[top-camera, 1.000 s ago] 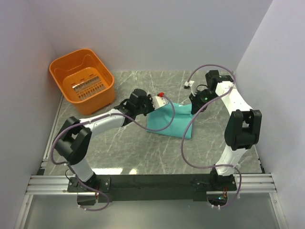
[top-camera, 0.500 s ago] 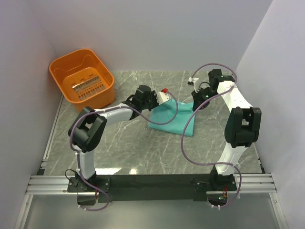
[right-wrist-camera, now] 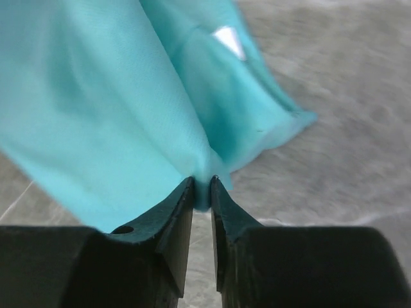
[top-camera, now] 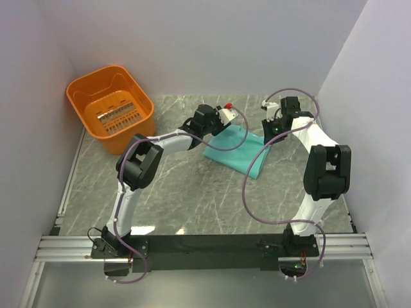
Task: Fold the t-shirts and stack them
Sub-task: Fold the tshirt, then neatly place the folded tshirt to the corner
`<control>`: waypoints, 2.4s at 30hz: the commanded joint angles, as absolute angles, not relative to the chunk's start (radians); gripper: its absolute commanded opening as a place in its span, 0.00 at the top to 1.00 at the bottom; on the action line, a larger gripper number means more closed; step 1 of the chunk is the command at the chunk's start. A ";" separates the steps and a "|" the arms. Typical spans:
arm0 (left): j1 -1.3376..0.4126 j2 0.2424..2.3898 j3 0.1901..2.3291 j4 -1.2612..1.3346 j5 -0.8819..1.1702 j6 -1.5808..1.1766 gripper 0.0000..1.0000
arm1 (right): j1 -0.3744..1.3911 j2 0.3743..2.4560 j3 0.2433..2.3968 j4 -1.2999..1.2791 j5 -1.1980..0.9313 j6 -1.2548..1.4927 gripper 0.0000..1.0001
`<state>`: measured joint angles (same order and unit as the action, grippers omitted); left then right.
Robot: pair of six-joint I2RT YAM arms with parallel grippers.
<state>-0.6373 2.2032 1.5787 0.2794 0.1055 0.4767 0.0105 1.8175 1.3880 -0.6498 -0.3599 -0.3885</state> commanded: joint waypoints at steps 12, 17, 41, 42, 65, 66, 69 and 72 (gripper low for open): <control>-0.635 1.861 1.393 0.155 0.017 0.215 0.28 | -0.130 1.695 1.338 -0.567 -0.571 -0.308 0.41; -0.646 1.778 1.238 0.155 0.194 0.107 0.31 | -0.066 1.771 1.368 -0.773 -0.816 -0.538 0.55; -0.703 2.190 1.493 0.086 0.178 0.015 0.30 | -0.101 2.077 1.537 -0.600 -0.414 -0.218 0.75; -0.700 2.194 1.493 0.084 0.178 0.011 0.30 | -0.104 2.088 1.554 -0.606 -0.413 -0.219 0.75; -0.635 2.115 1.720 0.003 0.161 -0.092 0.19 | -0.118 1.758 1.376 -0.903 -0.873 -0.664 0.60; -0.632 2.138 1.751 -0.026 0.172 -0.101 0.19 | -0.088 1.770 1.368 -0.929 -0.883 -0.693 0.61; -0.621 2.223 1.851 -0.031 0.198 -0.152 0.21 | -0.048 1.793 1.330 -0.942 -0.882 -0.727 0.68; -0.615 2.293 1.928 -0.026 0.218 -0.204 0.21 | -0.014 1.822 1.310 -0.896 -0.848 -0.700 0.72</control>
